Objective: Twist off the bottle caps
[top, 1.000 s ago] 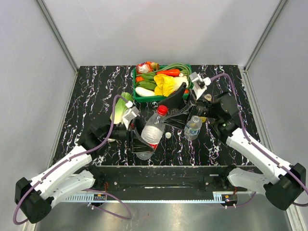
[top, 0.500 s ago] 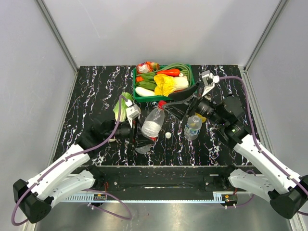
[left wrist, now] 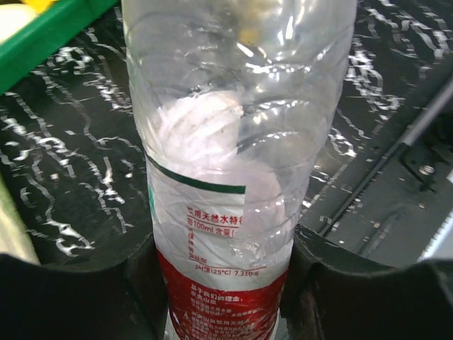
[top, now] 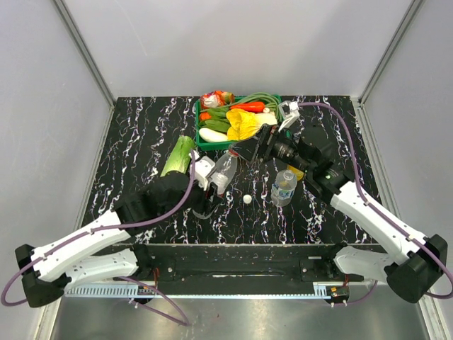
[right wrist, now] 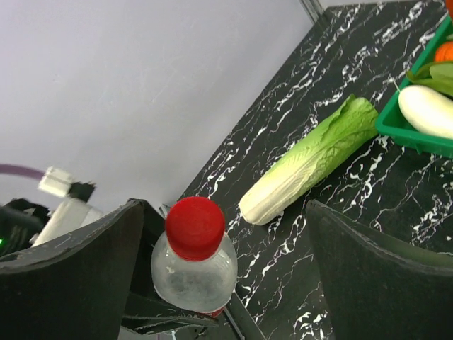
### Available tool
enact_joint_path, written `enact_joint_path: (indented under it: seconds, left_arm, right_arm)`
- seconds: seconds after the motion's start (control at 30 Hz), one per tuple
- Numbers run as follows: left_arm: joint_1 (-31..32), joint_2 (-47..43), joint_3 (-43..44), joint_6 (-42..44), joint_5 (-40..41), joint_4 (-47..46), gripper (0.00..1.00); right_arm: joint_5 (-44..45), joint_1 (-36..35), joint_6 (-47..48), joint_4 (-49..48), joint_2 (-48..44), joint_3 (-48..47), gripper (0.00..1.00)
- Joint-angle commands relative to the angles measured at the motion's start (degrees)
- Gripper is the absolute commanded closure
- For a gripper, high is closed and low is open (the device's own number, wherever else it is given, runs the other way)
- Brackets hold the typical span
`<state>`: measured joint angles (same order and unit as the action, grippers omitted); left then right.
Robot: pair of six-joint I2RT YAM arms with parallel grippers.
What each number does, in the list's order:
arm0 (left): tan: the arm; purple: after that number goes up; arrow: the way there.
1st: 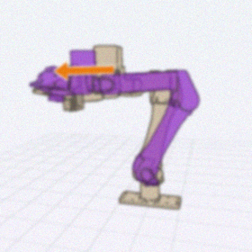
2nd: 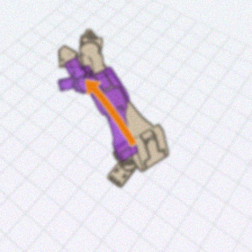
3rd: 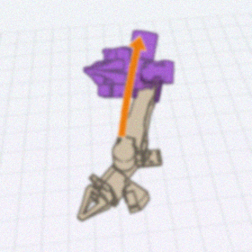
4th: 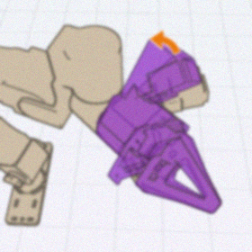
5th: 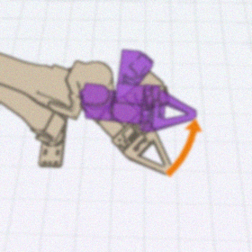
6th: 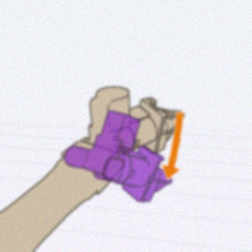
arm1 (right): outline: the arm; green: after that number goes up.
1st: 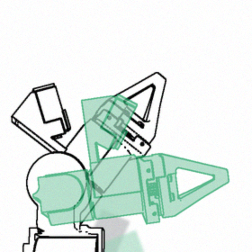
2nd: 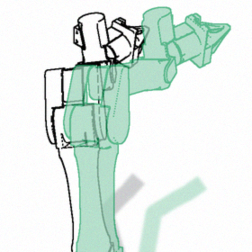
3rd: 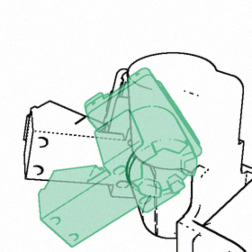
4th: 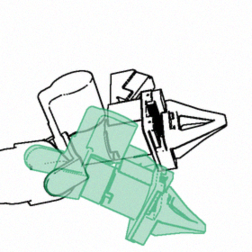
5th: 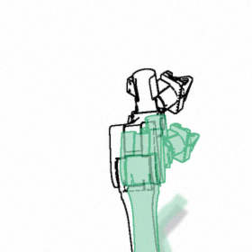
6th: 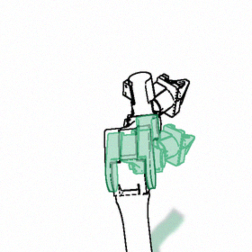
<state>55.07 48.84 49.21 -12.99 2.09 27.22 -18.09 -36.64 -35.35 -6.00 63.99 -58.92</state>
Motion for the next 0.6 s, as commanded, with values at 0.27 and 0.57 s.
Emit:
enact_joint_path:
  seconds: [0.27, 0.57]
  left_arm:
    - [9.44, 10.48, 9.50, -2.21, 32.54, 9.43, 0.78]
    - [11.55, 11.28, 9.94, -2.30, 33.42, 9.43, 0.78]
  right_arm:
    - [-1.86, -0.10, -4.90, -2.00, 3.25, -2.08, 0.04]
    - [-1.95, -0.01, -7.01, -1.82, 5.45, -2.26, 0.22]
